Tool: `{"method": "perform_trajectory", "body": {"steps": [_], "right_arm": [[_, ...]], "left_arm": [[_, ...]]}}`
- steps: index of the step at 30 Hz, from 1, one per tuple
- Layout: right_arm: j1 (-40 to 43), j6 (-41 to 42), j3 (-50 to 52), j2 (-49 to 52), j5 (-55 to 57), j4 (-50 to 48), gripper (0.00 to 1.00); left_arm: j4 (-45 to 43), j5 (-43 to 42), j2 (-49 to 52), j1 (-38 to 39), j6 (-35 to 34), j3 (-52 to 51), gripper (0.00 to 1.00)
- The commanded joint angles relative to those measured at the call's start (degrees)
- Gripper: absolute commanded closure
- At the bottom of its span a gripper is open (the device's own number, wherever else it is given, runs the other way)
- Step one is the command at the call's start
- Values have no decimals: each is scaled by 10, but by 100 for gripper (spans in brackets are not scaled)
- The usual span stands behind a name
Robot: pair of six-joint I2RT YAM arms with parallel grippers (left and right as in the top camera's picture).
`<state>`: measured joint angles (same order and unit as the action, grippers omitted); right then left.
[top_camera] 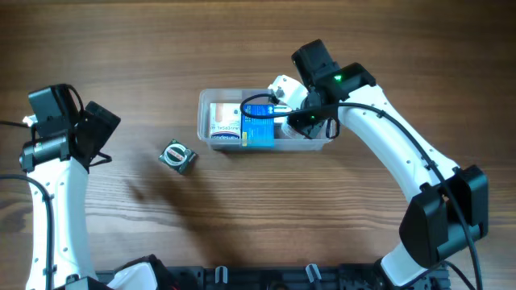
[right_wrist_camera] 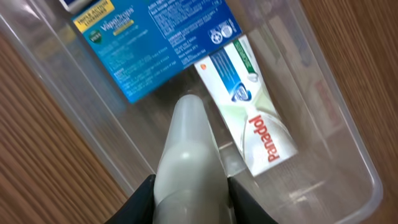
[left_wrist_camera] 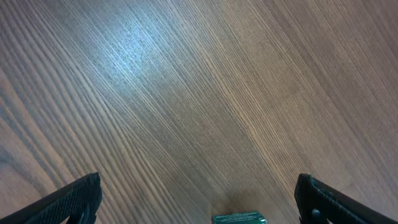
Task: Pack container
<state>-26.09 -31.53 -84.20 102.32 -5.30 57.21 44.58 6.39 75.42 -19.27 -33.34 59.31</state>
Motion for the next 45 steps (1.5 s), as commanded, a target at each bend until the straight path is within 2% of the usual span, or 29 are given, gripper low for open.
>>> {"method": "perform_trajectory", "body": {"steps": [1,6,15,25,28,45], "right_arm": [[-2,48,2,6,-36,-16,96],[-2,187,2,6,-36,-41,96],[-5,398,2,6,-39,-20,96],[-6,556,2,6,-73,-19,96],[-6,586,2,6,-70,-21,96],[-6,602,2,6,14,-10,96]], "left_arm": [[-1,7,-8,-4,-5,-1,0],[-1,7,-8,-4,-5,-1,0],[-1,7,-8,-4,-5,-1,0],[-1,7,-8,-4,-5,-1,0],[-1,7,-8,-4,-5,-1,0],[-1,7,-8,-4,-5,-1,0]]}}
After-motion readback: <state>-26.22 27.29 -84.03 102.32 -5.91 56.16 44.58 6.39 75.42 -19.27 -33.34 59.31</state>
